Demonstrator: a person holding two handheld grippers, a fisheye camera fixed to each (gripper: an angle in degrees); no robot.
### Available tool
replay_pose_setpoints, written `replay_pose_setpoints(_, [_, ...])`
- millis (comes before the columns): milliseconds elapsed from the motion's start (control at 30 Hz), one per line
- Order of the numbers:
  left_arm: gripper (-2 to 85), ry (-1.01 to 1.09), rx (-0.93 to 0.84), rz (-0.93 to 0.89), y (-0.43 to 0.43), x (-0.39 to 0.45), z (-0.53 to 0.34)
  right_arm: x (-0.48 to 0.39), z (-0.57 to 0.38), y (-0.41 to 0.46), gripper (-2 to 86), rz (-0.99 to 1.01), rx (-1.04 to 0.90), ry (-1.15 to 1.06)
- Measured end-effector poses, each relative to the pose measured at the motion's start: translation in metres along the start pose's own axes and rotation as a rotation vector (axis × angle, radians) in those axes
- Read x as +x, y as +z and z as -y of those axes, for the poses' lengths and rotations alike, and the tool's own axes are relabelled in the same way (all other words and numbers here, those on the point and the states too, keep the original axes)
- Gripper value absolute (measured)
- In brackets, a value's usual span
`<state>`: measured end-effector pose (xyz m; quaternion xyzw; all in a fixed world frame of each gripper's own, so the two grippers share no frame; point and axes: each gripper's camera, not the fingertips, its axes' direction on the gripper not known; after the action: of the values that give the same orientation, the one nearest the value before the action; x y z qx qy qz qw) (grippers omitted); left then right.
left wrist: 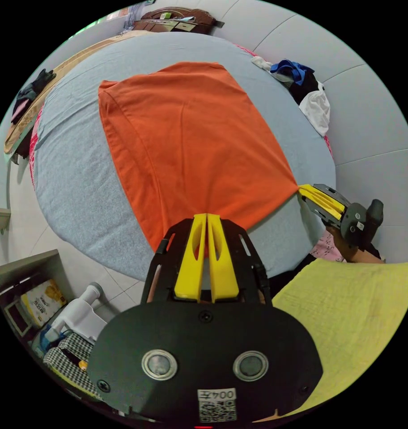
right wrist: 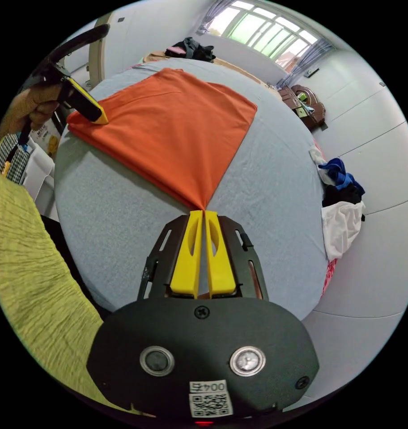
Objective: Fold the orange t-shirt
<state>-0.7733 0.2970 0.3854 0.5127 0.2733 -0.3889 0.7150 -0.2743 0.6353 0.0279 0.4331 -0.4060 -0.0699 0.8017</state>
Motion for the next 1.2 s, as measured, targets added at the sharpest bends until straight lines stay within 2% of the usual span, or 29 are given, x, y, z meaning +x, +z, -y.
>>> replay_pose_setpoints(200, [0.1,-0.008,0.004,-0.008,0.011,-0.007,-0.003,0.039,0.0,0.027,-0.5,0.035,-0.078,0.115])
replay_pose_setpoints(333, [0.1,-0.001,-0.006,-0.002,0.017,-0.008,-0.004,0.073,0.012,0.023,0.4,0.285,0.005,0.17])
replay_pose_setpoints(433, [0.2,0.003,-0.008,0.005,0.023,-0.009,-0.005,0.08,0.038,0.037,3.5,0.373,0.042,0.188])
replay_pose_setpoints(500, [0.2,0.004,-0.004,0.012,0.027,-0.009,-0.007,0.077,0.055,0.054,5.4,0.381,0.024,0.163])
replay_pose_setpoints(567, [0.1,0.007,-0.003,0.018,0.031,-0.009,-0.009,0.074,0.067,0.09,6.4,0.351,-0.102,0.125])
replay_pose_setpoints(833, [0.1,0.039,0.006,0.061,0.047,-0.004,-0.016,0.104,0.105,0.109,9.5,0.411,-0.183,0.051])
replay_pose_setpoints(1000, [0.1,0.053,0.004,0.084,0.059,-0.001,-0.018,0.107,0.145,0.158,7.3,0.486,-0.28,0.023])
replay_pose_setpoints(1033, [0.1,0.056,0.003,0.087,0.06,-0.001,-0.018,0.103,0.152,0.178,6.4,0.483,-0.355,0.003])
replay_pose_setpoints(1200, [0.2,0.088,-0.025,0.117,0.073,0.004,-0.015,0.115,0.169,0.214,4.4,0.452,-0.421,0.0])
